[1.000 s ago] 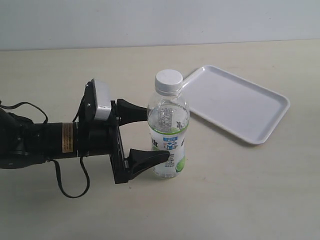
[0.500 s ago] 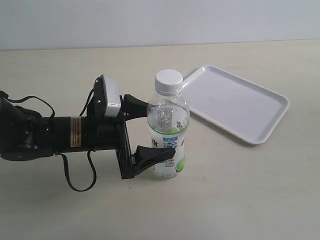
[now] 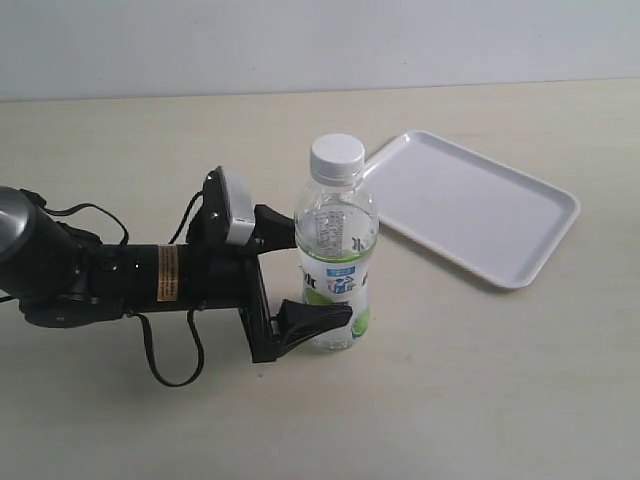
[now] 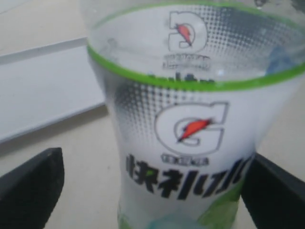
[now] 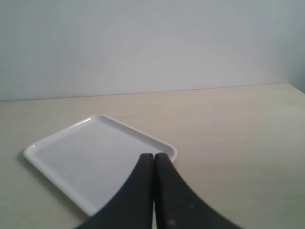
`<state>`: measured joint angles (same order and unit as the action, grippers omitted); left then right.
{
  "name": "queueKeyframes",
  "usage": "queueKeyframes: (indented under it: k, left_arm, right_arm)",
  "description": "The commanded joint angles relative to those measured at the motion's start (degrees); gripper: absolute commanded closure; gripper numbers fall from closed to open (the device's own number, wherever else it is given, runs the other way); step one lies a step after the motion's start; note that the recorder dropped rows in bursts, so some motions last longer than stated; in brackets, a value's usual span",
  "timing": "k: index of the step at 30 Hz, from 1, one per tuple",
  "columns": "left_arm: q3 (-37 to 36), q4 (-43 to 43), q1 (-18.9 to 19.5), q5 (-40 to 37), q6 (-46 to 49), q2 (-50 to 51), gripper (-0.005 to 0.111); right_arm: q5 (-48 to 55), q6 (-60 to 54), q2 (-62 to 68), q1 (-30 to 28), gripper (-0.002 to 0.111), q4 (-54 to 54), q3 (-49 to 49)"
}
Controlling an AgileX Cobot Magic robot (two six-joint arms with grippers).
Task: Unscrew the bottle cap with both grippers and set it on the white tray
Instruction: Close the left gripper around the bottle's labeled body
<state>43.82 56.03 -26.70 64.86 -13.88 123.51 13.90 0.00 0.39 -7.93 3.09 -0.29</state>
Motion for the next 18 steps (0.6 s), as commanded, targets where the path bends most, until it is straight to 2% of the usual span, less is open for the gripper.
queueKeyframes:
  k: [1, 5, 18]
  left_arm:
    - [1.2, -1.0, -0.2, 0.6, 0.0, 1.7, 0.012]
    - [1.8, -1.0, -0.2, 5.0, 0.0, 3.2, 0.012]
    - [2.3, -2.6, -2.6, 5.1, 0.2, 4.2, 0.012]
  right_arm:
    - [-0.2, 0.0, -0.4, -0.4, 0.108, -0.1, 0.3]
    - [-0.2, 0.0, -0.4, -0.4, 0.108, -0.1, 0.3]
    - [-0.2, 0.0, -0.4, -0.4, 0.108, -0.2, 0.3]
